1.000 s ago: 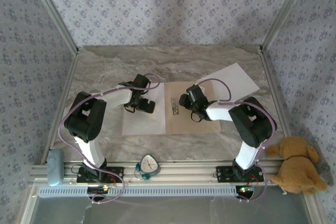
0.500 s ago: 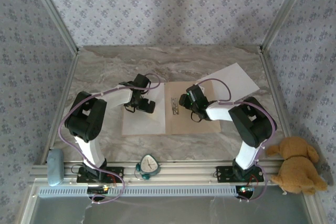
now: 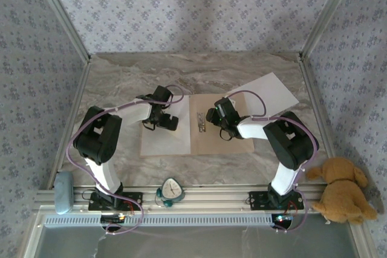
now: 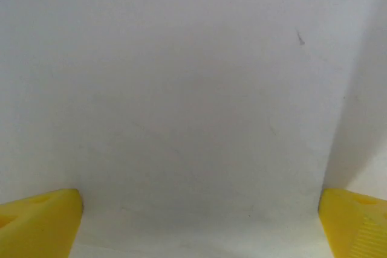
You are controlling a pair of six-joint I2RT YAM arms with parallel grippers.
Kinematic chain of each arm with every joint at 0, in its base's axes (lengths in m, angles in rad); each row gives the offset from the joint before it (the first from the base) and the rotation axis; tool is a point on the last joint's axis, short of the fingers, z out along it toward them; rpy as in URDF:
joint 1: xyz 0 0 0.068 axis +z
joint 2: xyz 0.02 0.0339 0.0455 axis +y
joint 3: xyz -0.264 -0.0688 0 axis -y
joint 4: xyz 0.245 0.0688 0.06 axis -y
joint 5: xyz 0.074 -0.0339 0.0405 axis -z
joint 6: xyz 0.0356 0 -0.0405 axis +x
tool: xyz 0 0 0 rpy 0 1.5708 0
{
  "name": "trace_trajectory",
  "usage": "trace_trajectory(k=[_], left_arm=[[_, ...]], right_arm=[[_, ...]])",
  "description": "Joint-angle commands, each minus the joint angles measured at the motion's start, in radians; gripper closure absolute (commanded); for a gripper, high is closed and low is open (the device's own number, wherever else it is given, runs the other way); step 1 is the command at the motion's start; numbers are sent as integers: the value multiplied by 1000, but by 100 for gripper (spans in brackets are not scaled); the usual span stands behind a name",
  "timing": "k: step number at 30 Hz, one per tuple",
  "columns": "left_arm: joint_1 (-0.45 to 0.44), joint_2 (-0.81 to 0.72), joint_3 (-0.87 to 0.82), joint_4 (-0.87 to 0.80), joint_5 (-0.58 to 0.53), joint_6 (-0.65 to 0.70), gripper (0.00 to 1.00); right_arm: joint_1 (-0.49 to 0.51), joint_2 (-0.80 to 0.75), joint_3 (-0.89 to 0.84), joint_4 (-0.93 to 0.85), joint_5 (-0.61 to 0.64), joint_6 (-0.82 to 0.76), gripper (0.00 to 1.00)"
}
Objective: Put the files into the folder
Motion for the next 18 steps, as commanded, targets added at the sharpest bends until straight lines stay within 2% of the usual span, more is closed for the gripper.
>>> trace_trajectory(k=[1, 10, 18], left_arm=[[13, -2, -18, -75, -45, 0, 0], [18, -36, -23, -90, -72, -16, 0], [5, -60, 25, -82, -9, -14, 0]], right_arm=[[13, 52, -12, -107, -16, 11, 46], [13, 52, -13, -109, -16, 12, 46], [15, 51, -11, -109, -16, 9, 46]])
